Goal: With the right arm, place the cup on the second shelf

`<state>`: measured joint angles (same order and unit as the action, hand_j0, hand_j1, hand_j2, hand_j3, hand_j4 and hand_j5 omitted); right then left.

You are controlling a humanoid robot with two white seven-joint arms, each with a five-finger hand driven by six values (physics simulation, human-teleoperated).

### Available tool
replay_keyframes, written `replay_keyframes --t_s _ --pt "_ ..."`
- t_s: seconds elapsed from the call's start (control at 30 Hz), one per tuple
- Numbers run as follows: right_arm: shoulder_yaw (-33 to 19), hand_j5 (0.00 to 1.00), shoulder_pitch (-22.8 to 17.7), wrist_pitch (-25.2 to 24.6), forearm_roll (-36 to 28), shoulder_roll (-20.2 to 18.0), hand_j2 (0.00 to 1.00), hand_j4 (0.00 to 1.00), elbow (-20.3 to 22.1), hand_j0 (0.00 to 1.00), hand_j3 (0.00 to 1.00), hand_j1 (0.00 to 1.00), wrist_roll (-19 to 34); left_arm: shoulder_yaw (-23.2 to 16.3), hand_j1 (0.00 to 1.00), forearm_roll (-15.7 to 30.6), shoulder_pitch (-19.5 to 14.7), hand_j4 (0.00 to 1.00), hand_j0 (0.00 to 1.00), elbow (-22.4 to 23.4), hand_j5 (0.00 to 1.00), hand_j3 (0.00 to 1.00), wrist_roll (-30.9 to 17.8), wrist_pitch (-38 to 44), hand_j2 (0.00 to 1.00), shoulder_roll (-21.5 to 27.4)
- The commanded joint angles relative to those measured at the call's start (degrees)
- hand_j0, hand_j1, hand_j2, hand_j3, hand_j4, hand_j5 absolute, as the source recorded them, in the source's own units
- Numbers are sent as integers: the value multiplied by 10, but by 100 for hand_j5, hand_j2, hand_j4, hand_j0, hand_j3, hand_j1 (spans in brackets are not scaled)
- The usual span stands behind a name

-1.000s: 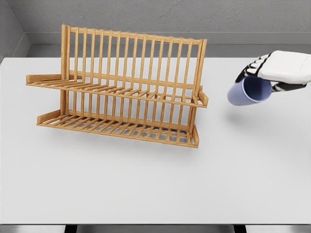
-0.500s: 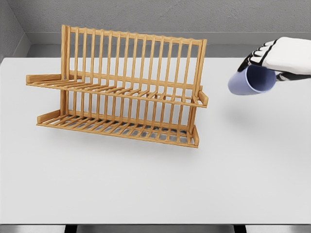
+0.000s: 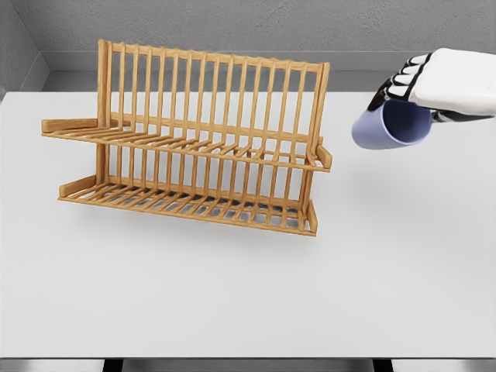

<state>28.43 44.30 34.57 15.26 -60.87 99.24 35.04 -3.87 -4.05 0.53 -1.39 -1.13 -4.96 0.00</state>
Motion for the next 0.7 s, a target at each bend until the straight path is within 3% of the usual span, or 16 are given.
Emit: replay_keyframes --t_s 0.0,0.67 --pt "0 61 0 -3 -2 0 61 61 10 61 61 61 0 0 100 0 0 100 100 0 100 100 0 0 100 0" --pt "7 62 20 4 -28 21 62 62 12 62 62 62 0 0 100 0 0 100 100 0 100 100 0 -1 100 0"
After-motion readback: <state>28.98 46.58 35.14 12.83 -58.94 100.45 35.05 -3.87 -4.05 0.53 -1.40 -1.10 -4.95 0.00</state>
